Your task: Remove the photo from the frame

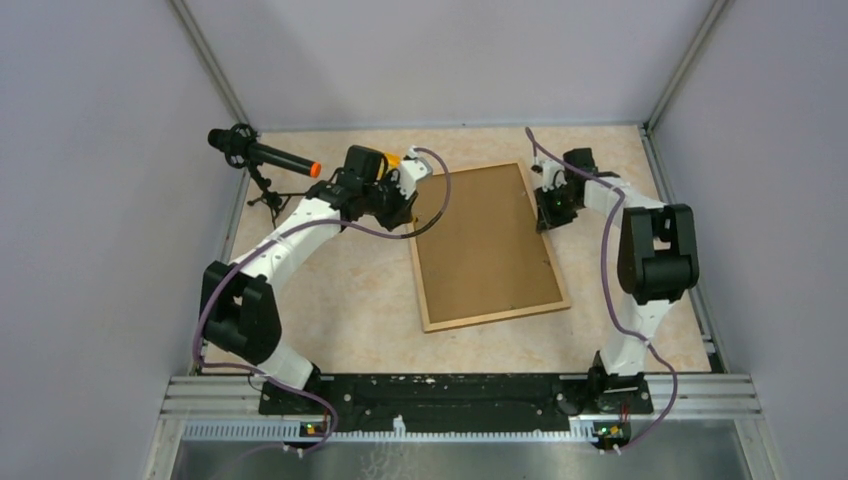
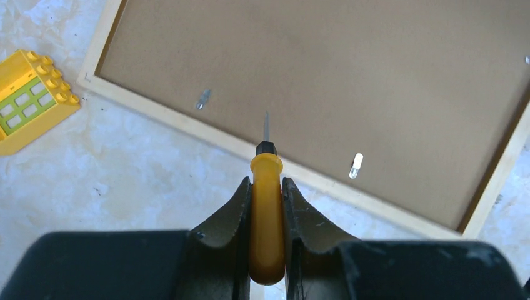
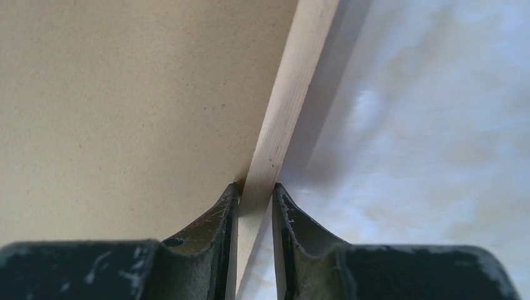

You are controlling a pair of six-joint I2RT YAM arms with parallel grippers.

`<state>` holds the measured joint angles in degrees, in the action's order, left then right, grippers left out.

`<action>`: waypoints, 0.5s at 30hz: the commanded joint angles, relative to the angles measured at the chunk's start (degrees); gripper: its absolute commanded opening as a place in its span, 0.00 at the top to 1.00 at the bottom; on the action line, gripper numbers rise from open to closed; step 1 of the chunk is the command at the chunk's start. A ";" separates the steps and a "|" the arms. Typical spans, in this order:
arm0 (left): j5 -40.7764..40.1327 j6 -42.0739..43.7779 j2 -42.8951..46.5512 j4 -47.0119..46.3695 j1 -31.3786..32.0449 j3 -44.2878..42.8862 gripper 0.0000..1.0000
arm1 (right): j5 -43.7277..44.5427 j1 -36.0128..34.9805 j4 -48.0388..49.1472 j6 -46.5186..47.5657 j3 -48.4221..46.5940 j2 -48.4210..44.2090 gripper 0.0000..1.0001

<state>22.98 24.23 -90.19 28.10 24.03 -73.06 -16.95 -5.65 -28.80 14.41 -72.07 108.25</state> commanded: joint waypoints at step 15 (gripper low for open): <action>0.84 -3.22 7.90 3.19 0.01 -1.16 1.00 | 3.78 5.40 -14.15 7.38 -40.33 25.19 0.57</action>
<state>23.11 22.11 -85.41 31.38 24.03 -73.06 -12.91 -0.10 -40.71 22.68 -107.37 129.86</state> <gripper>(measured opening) 0.232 0.429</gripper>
